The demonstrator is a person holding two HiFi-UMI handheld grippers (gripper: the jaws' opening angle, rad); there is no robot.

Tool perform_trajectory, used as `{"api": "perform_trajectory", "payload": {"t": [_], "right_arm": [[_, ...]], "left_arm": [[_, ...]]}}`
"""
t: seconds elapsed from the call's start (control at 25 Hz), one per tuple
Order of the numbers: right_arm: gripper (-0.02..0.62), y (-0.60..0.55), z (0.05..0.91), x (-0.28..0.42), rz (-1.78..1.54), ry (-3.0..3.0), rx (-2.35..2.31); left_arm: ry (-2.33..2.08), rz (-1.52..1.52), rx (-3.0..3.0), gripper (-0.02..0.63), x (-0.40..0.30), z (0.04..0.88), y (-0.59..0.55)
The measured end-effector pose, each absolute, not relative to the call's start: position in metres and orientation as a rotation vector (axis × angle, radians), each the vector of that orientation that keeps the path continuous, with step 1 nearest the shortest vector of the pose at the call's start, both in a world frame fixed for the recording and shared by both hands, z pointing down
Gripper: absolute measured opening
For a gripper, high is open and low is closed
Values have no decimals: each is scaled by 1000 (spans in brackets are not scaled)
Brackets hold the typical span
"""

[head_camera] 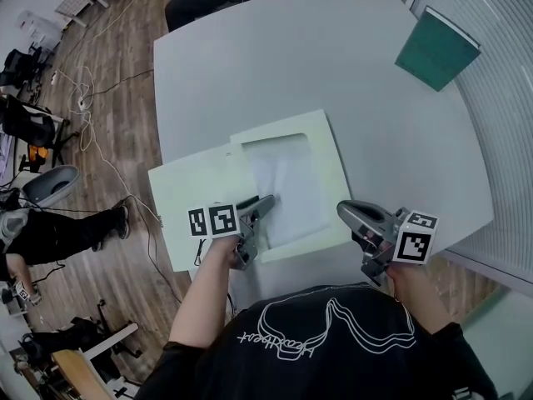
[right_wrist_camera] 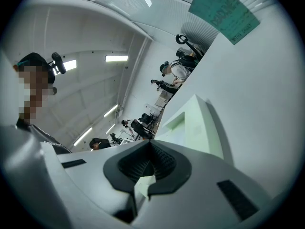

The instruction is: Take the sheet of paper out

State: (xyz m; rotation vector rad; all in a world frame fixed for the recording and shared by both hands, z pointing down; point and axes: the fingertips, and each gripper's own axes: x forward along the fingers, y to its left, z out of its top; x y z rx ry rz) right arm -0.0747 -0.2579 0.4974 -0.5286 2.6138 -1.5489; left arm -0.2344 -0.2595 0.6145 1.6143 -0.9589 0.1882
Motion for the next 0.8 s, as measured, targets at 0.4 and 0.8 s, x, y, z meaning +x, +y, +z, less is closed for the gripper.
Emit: {"api": "perform_trajectory", "payload": {"t": [0.4,0.8], "right_arm": [[8,-258,501,-73,-1547,2611,-562],[8,-257,495,-80,-1542,2622,-569]], "left_arm": [[-992,294,1610,35,-230,629,-262],[-1001,342,1626,12,-230,626,-264]]}}
